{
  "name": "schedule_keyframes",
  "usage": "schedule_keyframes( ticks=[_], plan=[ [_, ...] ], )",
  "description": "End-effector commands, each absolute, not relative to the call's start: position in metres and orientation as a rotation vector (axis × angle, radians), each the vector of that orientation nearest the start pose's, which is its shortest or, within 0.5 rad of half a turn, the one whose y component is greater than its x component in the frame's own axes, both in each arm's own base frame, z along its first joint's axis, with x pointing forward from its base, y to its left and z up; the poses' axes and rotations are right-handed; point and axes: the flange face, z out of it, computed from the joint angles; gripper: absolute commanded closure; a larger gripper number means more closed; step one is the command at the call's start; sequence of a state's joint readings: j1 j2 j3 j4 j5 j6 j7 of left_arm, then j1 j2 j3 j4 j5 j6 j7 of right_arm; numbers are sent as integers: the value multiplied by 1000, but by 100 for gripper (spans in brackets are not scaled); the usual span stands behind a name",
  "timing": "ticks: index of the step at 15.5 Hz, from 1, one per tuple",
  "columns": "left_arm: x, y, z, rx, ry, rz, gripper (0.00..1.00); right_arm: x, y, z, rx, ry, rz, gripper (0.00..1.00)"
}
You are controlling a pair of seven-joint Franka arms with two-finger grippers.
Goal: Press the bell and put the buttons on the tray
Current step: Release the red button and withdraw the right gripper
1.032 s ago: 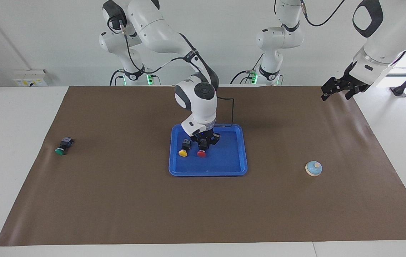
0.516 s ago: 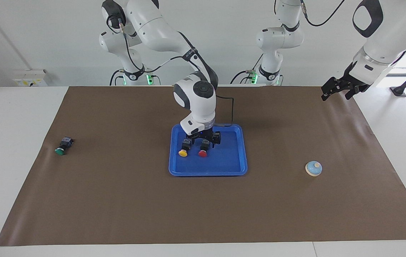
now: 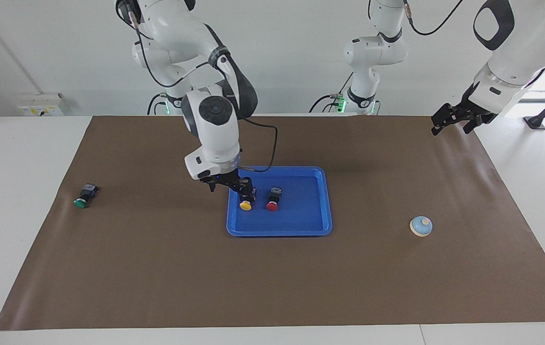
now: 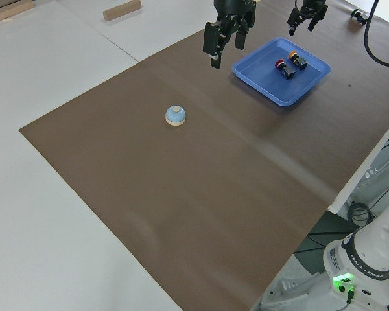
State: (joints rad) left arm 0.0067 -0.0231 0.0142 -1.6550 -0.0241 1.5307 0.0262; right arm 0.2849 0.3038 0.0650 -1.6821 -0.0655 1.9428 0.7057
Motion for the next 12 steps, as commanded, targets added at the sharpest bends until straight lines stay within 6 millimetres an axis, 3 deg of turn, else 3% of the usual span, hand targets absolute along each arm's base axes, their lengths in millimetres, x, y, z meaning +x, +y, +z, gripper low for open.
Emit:
schedule_keyframes(
  ticks=[1, 5, 7, 9, 12],
  plan=[
    [538, 11, 600, -3153, 10, 157, 0, 611, 138, 432, -3177, 495, 81, 0],
    [538, 10, 600, -3153, 12, 157, 0, 622, 12, 432, -3178, 438, 151, 0],
    [538, 10, 600, -3153, 12, 157, 0, 617, -50, 424, -3187, 354, 184, 0],
    [538, 10, 600, -3153, 12, 157, 0, 607, -96, 418, -3195, 330, 198, 0],
    [538, 10, 600, -3153, 12, 157, 0, 589, -148, 402, -3224, 291, 126, 0]
  ],
)
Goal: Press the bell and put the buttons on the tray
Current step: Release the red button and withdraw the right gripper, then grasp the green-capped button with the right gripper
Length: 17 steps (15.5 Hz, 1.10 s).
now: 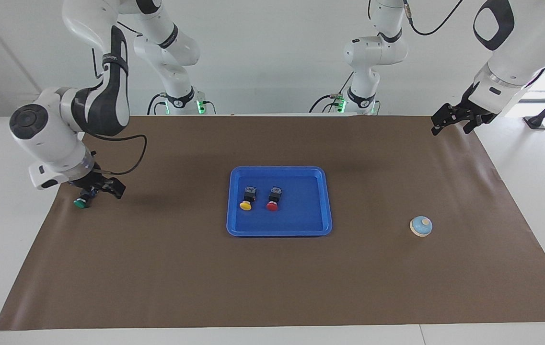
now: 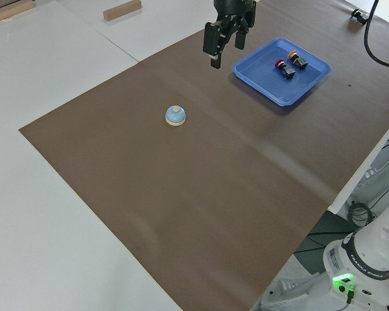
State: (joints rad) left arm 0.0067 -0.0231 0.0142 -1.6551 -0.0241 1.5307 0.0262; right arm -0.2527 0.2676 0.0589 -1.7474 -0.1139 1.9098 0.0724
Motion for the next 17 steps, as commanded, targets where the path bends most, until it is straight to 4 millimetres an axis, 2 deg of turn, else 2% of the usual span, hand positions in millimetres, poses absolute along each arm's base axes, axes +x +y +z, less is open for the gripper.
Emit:
schedule_keyframes(
  ticks=[1, 4, 5, 7, 10, 13, 17],
  plan=[
    [538, 10, 600, -3153, 12, 157, 0, 578, -164, 392, -3225, 271, 96, 0],
    [538, 10, 600, -3153, 12, 157, 0, 540, -218, 357, -3232, 269, -41, 0],
    [538, 10, 600, -3153, 12, 157, 0, 530, -224, 349, -3235, 274, -78, 0],
    [538, 11, 600, -3153, 10, 157, 0, 522, -224, 337, -3235, 274, -113, 0],
    [538, 11, 600, -3153, 10, 157, 0, 525, -225, 321, -3227, 278, -127, 0],
    [538, 10, 600, -3153, 12, 157, 0, 522, -224, 315, -3216, 289, -116, 0],
    [538, 10, 600, -3153, 12, 157, 0, 507, -238, 293, -3213, 291, -129, 0]
  ],
)
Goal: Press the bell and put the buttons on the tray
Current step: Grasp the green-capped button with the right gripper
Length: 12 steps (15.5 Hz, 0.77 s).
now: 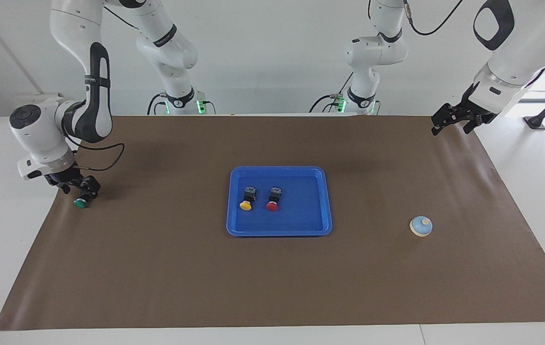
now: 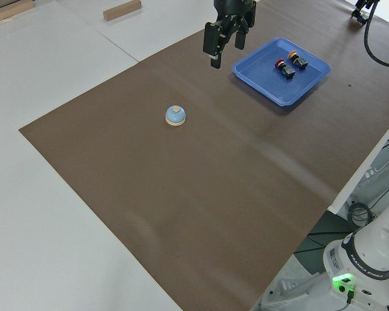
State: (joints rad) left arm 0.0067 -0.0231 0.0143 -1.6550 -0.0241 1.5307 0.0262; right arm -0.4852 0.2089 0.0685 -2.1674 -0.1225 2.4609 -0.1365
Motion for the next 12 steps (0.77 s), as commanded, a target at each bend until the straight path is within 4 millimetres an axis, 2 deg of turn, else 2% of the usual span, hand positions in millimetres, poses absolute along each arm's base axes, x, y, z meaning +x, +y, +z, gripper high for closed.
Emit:
schedule_keyframes(
  ticks=[1, 3, 4, 5, 9, 10, 11, 12],
  plan=[
    [538, 11, 600, -3153, 10, 157, 0, 506, -239, 290, -3213, 285, -137, 0],
    [538, 11, 600, -3153, 10, 157, 0, 506, -240, 289, -3214, 275, -136, 0],
    [538, 10, 600, -3153, 12, 157, 0, 506, -240, 289, -3214, 275, -134, 4],
    [538, 10, 600, -3153, 12, 157, 0, 506, -240, 289, -3214, 275, -134, 13],
    [538, 10, 600, -3153, 12, 157, 0, 505, -238, 288, -3211, 271, -123, 64],
    [538, 10, 600, -3153, 12, 157, 0, 505, -237, 288, -3211, 251, -121, 83],
    [538, 10, 600, -3153, 12, 157, 0, 506, -236, 289, -3210, 237, -121, 97],
    [538, 10, 600, -3153, 12, 157, 0, 507, -233, 289, -3207, 225, -123, 100]
  ],
)
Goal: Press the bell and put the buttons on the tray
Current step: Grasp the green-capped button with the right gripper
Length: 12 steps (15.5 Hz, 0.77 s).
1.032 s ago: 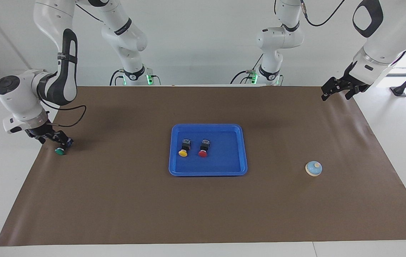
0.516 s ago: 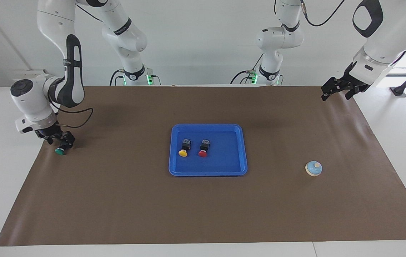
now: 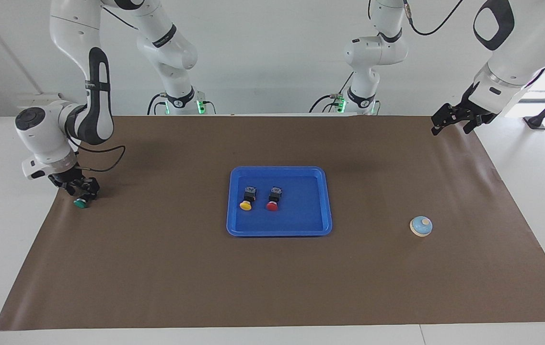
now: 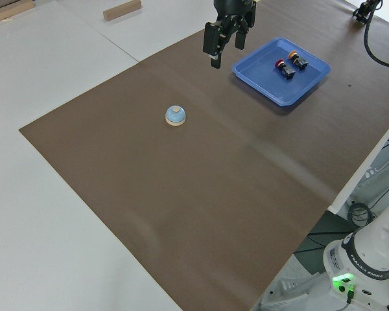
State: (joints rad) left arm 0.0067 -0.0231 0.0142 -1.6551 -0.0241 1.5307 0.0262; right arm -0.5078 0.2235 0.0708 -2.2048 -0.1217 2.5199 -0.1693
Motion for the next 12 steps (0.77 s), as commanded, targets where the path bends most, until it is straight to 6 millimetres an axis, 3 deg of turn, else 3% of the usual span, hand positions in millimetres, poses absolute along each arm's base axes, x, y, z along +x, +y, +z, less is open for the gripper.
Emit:
schedule_keyframes(
  ticks=[1, 3, 6, 10, 12],
  plan=[
    [538, 10, 600, -3153, 12, 157, 0, 508, -231, 288, -3205, 219, -122, 100],
    [538, 10, 600, -3153, 12, 157, 0, 513, -224, 291, -3204, 193, -113, 100],
    [538, 10, 600, -3153, 12, 157, 0, 540, -195, 317, -3199, 124, -81, 100],
    [538, 10, 600, -3153, 12, 157, 0, 579, -122, 362, -3180, 159, 26, 100],
    [538, 10, 600, -3153, 12, 157, 0, 594, -69, 379, -3179, 206, 45, 100]
  ],
)
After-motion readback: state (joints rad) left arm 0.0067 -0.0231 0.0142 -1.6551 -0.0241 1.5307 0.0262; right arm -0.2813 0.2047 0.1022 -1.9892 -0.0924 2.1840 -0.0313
